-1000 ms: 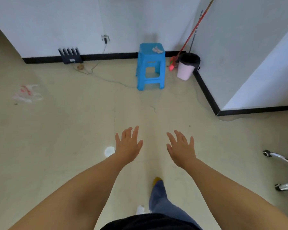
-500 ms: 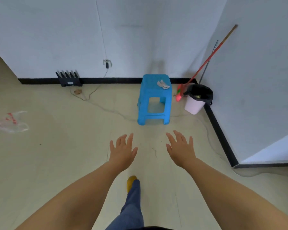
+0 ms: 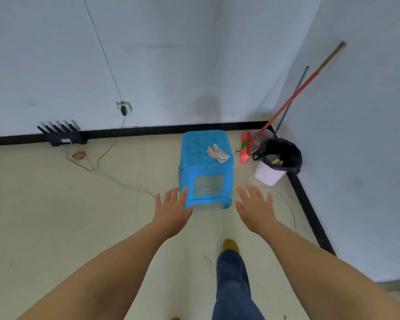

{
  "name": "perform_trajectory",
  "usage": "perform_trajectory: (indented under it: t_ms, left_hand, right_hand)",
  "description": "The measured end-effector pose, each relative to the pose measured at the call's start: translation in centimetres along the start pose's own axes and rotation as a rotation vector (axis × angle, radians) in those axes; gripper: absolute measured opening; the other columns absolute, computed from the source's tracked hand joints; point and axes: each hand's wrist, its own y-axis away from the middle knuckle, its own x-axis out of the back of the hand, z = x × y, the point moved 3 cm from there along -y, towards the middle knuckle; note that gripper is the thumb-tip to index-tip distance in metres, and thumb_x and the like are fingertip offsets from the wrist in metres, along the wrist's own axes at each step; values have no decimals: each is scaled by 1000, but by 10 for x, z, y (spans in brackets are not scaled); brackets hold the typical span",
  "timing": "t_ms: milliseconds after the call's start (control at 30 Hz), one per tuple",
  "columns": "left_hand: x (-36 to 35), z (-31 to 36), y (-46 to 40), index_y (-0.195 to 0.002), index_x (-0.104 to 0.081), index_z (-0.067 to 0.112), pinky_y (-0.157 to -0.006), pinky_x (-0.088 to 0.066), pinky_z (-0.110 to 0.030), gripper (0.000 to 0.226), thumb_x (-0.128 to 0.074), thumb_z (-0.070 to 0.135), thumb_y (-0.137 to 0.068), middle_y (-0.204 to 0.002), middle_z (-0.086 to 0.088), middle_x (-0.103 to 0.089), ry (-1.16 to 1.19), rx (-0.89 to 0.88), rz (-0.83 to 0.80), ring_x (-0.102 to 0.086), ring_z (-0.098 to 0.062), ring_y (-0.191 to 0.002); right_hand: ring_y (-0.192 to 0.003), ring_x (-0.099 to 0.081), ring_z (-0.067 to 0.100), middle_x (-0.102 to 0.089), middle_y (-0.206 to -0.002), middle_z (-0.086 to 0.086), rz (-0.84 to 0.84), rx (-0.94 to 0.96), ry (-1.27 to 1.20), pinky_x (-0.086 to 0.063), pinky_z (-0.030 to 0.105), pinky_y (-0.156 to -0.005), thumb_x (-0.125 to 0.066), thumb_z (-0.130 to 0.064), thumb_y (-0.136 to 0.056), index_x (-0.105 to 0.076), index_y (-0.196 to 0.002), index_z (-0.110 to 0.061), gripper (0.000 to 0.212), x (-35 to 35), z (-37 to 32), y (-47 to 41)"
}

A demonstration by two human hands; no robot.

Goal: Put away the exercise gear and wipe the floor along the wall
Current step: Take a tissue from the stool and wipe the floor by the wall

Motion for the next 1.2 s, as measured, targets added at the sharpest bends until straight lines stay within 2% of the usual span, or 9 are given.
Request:
perform_trajectory:
  t_ms: [200, 433, 667, 733, 800, 900, 1000, 1067, 1200]
  left_hand:
    - [-10, 20, -132, -150, -6, 22, -114, -10, -50, 59, -25, 45, -99, -155, -6, -16, 80, 176, -47, -16, -22, -142]
    - [-30, 47, -252, -150, -9, 21, -115, -17, -45, 59, -29, 43, -99, -155, -8, -16, 197, 191, -61, -16, -25, -142]
    - [-119, 20, -366, -151, 0, 22, -116, -9, -48, 61, -30, 39, -100, -158, -11, -1, 148, 201, -79, 0, -28, -146]
    - [-146, 5, -387, -151, 1, 23, -115, -6, -49, 61, -30, 39, -100, -158, -11, 1, 101, 173, -82, 3, -28, -146]
    - [-172, -9, -400, -150, 3, 24, -115, -3, -50, 61, -29, 40, -100, -158, -10, 5, 45, 156, -119, 7, -28, -146]
    - [-208, -22, -409, -149, 7, 25, -114, 1, -53, 63, -27, 43, -99, -158, -8, 10, -10, 114, -121, 12, -29, -145]
    - [-231, -25, -409, -150, 3, 23, -112, -6, -59, 68, -28, 45, -94, -158, -13, -1, -9, 80, -24, 1, -35, -145]
    - [-238, -24, -407, -150, 0, 21, -111, -11, -61, 70, -29, 48, -92, -158, -15, -5, -19, 76, -17, -3, -38, -144]
    - [-231, -22, -408, -149, 10, 23, -114, -9, -56, 73, -31, 51, -95, -157, -11, 16, -7, 89, -190, 16, -33, -143]
  right_hand:
    - [-143, -16, 21, -14, -157, 5, -92, 144, 59, -19, 48, -113, -23, -38, -102, -12, -151, -27, 51, 12, 38, -156]
    - [-142, -20, 26, -19, -156, 10, -199, 233, 30, -26, 41, -111, -30, -39, -101, -16, -150, -24, 53, 1, 59, -299]
    - [-131, -34, 29, -27, -150, 7, -103, 304, -298, -38, 45, -102, -51, -32, -94, -6, -150, -36, 71, -79, 42, -425]
    - [-136, -30, 29, -17, -156, 7, -61, 385, -182, -35, 46, -106, -53, -35, -92, -11, -150, -32, 71, -109, 34, -452]
    - [-137, -29, 28, -16, -157, 8, -33, 356, -34, -34, 44, -106, -52, -39, -92, -21, -149, -25, 67, -139, 32, -474]
    - [-123, -45, 33, -41, -143, 14, 109, 278, 66, -40, 46, -90, -55, -39, -88, -41, -141, -20, 57, -164, 36, -489]
    - [-99, -56, 38, -58, -115, 17, 239, 308, 97, -46, 45, -71, -49, -33, -85, -59, -120, -18, 39, -174, 37, -500]
    - [-95, -54, 40, -57, -110, 19, 210, 314, 67, -49, 47, -68, -50, -21, -88, -61, -115, -14, 30, -174, 38, -508]
    - [-109, -43, 38, -45, -122, 21, 44, 267, -12, -40, 45, -80, -41, -9, -97, -44, -133, -7, 37, -163, 40, -518]
